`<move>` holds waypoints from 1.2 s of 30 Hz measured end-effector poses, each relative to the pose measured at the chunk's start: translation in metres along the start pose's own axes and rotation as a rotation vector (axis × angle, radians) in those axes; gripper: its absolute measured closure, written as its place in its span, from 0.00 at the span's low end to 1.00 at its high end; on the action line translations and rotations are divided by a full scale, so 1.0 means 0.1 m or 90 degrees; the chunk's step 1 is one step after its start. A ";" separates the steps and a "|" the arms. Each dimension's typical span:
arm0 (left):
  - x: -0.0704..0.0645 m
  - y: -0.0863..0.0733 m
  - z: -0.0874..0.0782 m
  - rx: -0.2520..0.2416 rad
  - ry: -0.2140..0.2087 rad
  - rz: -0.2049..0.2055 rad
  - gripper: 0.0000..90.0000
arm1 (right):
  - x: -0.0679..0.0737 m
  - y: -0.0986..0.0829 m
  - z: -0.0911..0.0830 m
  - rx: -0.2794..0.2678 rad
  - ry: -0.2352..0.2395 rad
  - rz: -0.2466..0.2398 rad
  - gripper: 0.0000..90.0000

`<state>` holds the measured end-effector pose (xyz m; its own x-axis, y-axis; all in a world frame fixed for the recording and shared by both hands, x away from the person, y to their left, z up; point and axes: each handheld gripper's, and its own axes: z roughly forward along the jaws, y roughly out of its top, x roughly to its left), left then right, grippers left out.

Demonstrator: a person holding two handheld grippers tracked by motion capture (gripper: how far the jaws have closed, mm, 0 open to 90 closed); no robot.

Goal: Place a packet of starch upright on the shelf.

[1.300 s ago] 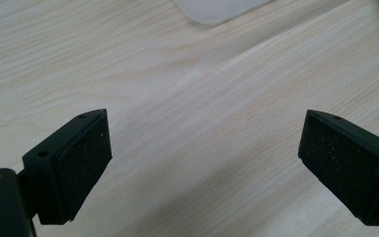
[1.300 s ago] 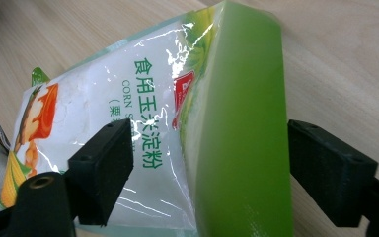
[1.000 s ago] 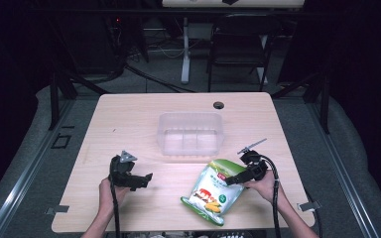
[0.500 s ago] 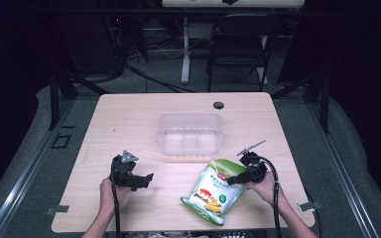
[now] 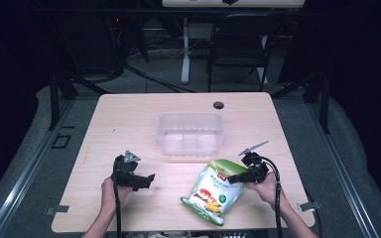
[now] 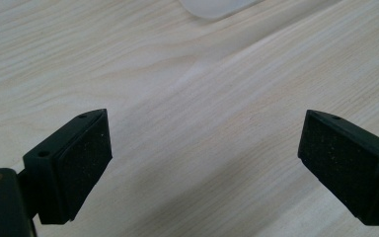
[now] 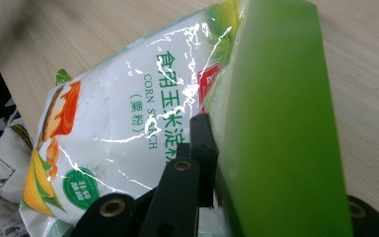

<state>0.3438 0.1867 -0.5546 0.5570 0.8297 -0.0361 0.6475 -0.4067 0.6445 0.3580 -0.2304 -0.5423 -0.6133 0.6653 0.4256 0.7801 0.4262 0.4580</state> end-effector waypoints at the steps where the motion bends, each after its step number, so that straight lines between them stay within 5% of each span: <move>1: 0.00 0.00 0.00 0.000 -0.001 0.002 0.07 | 0.01 0.00 0.00 -0.005 -0.005 0.004 1.00; 10: 0.00 0.00 0.00 0.001 -0.001 0.000 0.07 | 0.03 0.00 -0.02 -0.006 -0.007 0.004 1.00; 15: -0.01 0.00 0.00 -0.005 0.003 -0.001 0.07 | 0.05 -0.01 -0.05 -0.037 0.002 0.010 1.00; 36: 0.01 0.00 -0.01 0.000 0.008 -0.004 0.07 | 0.22 0.03 -0.23 -0.072 0.029 -0.020 1.00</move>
<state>0.3435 0.1878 -0.5543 0.5469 0.8366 -0.0306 0.6505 -0.4016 0.6447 0.3441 -0.2281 -0.5133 -0.6440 0.6229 0.4442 0.7435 0.3726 0.5554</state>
